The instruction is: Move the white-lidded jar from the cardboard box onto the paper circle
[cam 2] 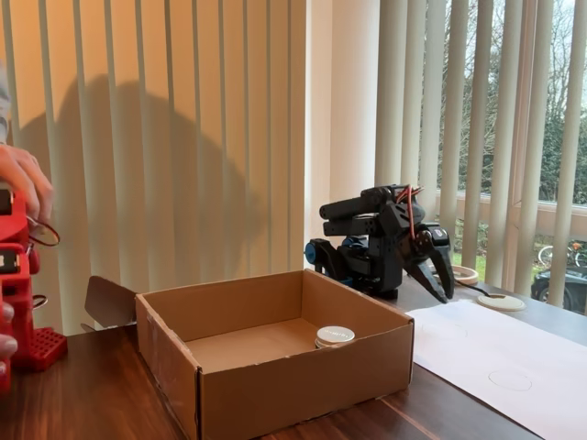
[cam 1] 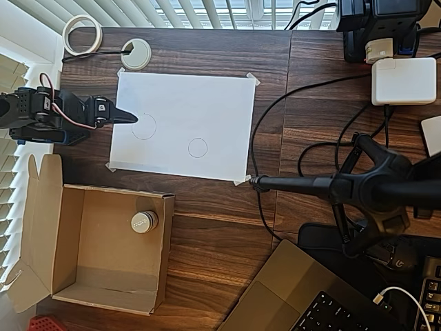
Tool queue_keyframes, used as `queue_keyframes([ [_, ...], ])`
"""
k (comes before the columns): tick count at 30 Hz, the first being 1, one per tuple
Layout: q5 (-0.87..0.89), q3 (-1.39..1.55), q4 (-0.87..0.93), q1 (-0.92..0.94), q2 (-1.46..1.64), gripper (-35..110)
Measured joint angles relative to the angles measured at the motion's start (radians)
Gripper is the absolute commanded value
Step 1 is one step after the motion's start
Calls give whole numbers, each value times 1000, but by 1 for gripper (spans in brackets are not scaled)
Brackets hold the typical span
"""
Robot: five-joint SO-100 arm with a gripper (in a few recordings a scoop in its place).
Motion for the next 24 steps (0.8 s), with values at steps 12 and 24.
queue_keyframes([
  [12, -202, -330, 132, 117, -225, 38],
  [24, -515, -854, 103, 456, -838, 35],
])
